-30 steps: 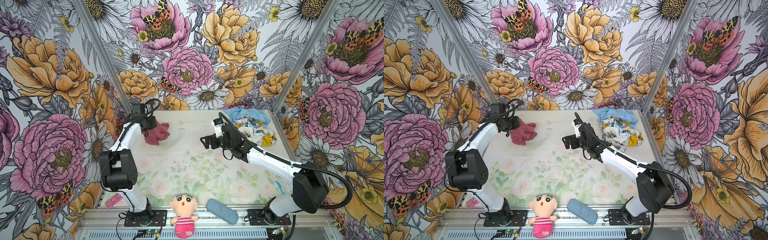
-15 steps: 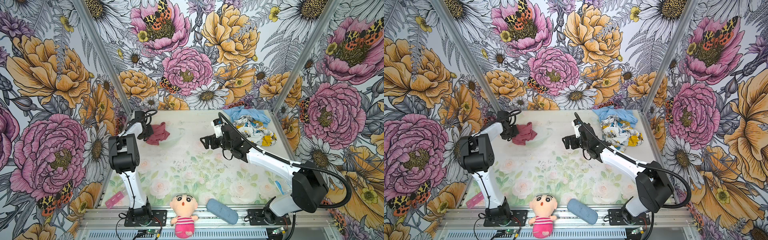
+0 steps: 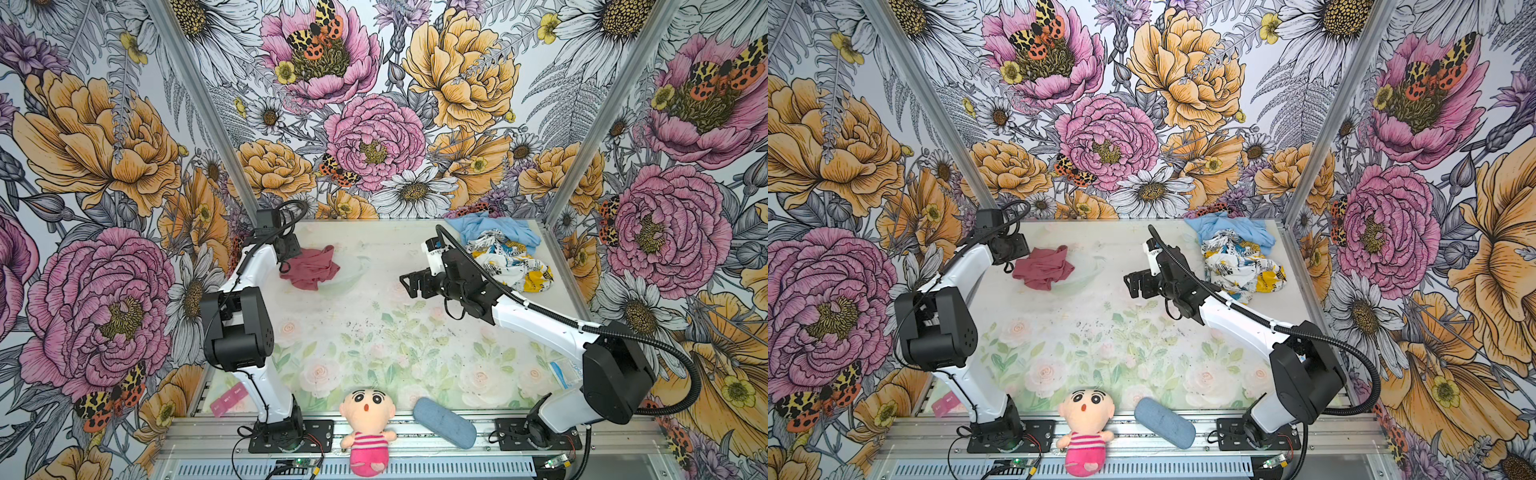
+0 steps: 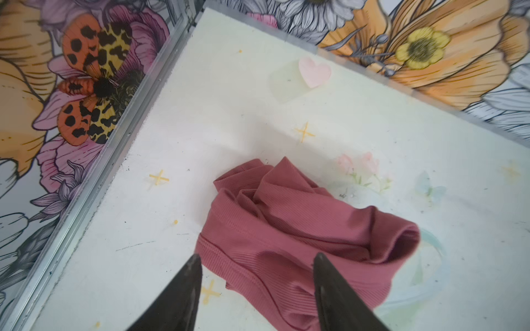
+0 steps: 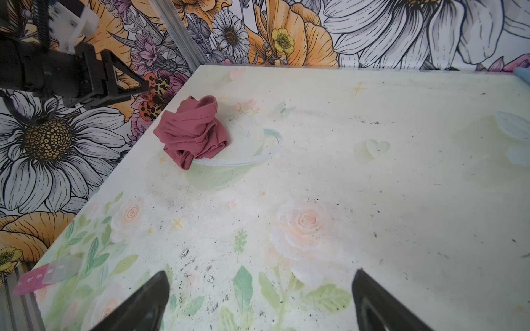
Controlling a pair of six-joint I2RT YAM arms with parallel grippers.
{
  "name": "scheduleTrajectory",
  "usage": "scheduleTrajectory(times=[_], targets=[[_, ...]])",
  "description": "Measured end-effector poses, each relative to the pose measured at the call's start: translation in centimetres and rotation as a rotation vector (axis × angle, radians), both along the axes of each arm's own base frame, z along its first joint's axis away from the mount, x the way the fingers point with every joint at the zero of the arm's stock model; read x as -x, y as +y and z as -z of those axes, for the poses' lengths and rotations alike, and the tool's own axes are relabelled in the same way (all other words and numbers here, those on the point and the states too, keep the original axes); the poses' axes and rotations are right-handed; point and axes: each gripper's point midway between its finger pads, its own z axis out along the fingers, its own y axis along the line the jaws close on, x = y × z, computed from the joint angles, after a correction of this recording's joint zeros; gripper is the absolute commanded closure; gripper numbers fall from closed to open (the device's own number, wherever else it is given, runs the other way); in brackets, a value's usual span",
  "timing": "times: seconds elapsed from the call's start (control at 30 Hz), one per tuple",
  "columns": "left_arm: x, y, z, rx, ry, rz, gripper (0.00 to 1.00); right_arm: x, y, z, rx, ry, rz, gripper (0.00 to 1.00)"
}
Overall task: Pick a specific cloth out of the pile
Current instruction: 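Lower the pink cloth onto the table with the left gripper and release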
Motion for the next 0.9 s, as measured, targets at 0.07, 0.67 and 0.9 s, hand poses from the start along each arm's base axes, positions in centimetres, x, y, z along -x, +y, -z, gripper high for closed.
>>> scheduleTrajectory(times=[0.07,0.67,0.9], targets=[[0.2,-0.9,-1.1,0.022,-0.032,0.013,0.01,0.0,0.1,0.1,0.000,0.003,-0.003,0.01],[-1.9,-3.9,12.4,0.279,0.220,-0.198,0.01,0.8,-0.4,0.5,-0.005,0.010,-0.001,0.01],[-3.6,-3.6,12.9,0.229,0.233,-0.201,0.07,1.2,-1.2,0.1,-0.002,-0.006,0.018,0.01]])
